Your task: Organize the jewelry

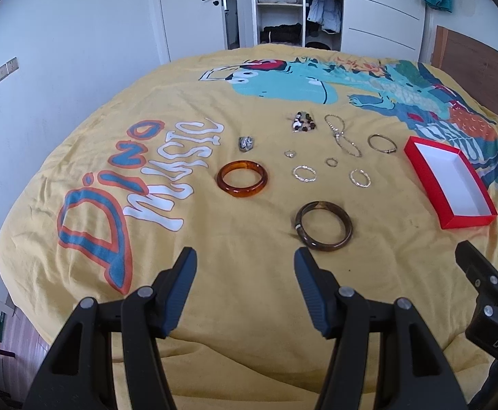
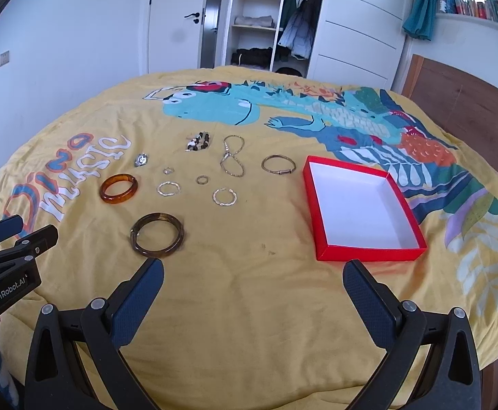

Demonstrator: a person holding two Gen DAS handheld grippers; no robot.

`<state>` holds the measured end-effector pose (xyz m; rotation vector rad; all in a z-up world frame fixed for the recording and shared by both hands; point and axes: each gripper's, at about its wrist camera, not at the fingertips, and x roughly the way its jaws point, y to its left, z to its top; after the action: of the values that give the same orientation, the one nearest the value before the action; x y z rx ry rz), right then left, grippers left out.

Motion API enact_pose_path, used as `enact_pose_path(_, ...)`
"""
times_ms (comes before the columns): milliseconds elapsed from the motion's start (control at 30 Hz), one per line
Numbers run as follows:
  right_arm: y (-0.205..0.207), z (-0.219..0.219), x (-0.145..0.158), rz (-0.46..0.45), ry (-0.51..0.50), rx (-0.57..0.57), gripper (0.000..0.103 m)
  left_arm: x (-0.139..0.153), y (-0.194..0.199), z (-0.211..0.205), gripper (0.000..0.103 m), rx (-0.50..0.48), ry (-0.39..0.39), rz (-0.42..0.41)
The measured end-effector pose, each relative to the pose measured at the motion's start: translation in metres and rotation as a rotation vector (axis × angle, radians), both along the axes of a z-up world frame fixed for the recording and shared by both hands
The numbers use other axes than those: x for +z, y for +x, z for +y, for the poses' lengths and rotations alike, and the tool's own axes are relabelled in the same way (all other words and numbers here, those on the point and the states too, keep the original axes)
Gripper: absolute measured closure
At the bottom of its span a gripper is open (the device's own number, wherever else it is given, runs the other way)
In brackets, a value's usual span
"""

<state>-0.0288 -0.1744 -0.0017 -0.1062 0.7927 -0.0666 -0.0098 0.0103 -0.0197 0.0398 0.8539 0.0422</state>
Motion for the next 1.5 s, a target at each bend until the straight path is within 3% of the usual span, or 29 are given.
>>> enact_pose_path(1500,0.039,0.002,-0.059,0.128,0.049,0.048,0.001,-0.044,0.044,-0.003,0.046,0.009,-0.008,0.073)
